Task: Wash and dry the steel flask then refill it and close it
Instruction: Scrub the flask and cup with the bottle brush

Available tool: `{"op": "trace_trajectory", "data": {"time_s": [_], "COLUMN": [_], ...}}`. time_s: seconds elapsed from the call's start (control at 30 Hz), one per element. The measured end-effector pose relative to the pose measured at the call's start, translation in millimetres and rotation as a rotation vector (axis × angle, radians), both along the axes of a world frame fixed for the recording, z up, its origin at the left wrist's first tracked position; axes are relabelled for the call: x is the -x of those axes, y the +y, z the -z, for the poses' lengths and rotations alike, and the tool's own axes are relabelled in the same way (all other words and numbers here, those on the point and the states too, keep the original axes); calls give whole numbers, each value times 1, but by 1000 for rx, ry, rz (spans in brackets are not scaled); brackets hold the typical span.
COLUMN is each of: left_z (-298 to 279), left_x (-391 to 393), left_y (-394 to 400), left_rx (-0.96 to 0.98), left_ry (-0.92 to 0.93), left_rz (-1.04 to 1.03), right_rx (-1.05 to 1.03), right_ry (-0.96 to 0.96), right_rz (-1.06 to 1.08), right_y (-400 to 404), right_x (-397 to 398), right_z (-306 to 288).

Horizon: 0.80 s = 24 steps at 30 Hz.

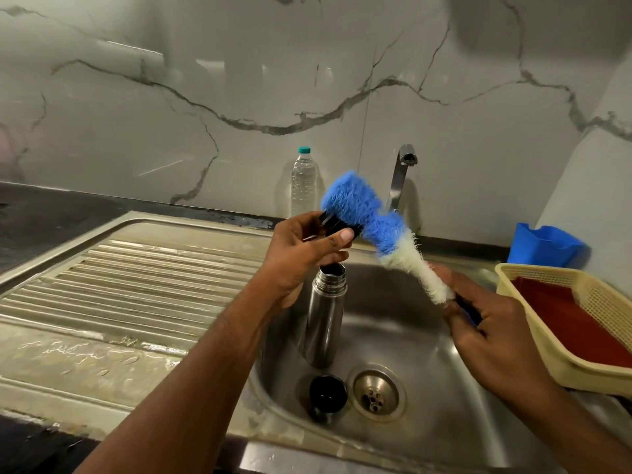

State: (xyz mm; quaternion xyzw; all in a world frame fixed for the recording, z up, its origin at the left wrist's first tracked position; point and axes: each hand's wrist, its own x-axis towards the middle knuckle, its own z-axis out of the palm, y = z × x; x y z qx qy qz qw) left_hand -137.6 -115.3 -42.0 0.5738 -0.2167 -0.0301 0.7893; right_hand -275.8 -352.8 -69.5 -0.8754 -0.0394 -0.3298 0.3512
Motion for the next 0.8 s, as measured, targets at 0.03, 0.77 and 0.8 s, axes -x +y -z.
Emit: {"op": "trace_trajectory", "data": {"time_s": [0.03,0.77,0.8], "left_z": [-1,-10,-11], "left_x": [0,0,1], "left_y": [1,4,4], "left_rx": [18,375,391], "left_ry": [15,171,183], "left_rz": [11,303,300], "right_rx": [-23,-47,-22], "right_ry": [6,52,53], "right_rz": [-13,-71,-88], "right_y": [1,14,17], "right_x": [1,6,6], "right_z": [0,-3,-4]}}
